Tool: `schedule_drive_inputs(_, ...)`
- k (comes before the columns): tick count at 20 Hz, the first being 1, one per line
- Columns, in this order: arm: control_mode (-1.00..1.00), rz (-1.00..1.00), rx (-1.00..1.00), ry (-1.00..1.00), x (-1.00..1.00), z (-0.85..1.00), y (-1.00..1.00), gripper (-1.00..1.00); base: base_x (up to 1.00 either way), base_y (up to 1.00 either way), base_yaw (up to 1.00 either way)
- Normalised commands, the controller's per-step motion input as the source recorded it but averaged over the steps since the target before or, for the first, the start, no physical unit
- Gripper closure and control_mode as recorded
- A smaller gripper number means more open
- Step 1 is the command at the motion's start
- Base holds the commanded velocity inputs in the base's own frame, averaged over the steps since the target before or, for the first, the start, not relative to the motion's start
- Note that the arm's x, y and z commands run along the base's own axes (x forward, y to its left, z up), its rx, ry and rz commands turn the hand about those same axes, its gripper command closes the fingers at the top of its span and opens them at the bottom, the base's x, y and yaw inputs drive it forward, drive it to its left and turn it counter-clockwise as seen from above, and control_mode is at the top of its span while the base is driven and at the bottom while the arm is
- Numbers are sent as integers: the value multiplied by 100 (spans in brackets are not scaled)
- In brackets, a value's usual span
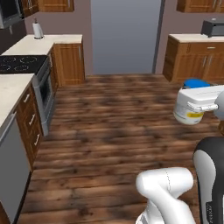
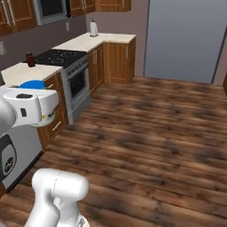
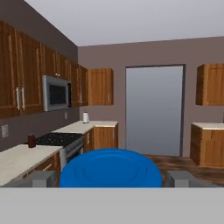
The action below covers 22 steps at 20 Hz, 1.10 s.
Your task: Collect the paprika, mayonnaise, and shaker from the cabinet and place them next to the stove.
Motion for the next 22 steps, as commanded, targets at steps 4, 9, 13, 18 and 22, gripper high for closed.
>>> schedule_drive_inputs(4,100,0,0,0,0,0,0,100,100,0,1)
schedule_drive_inputs(9,100,0,0,0,0,0,0,100,100,0,8)
schedule_drive_inputs(13,100,0,0,0,0,0,0,100,100,0,12)
schedule_drive_inputs(18,100,0,0,0,0,0,0,100,100,0,16)
schedule_drive_inputs(22,100,0,0,0,0,0,0,100,100,-3,21)
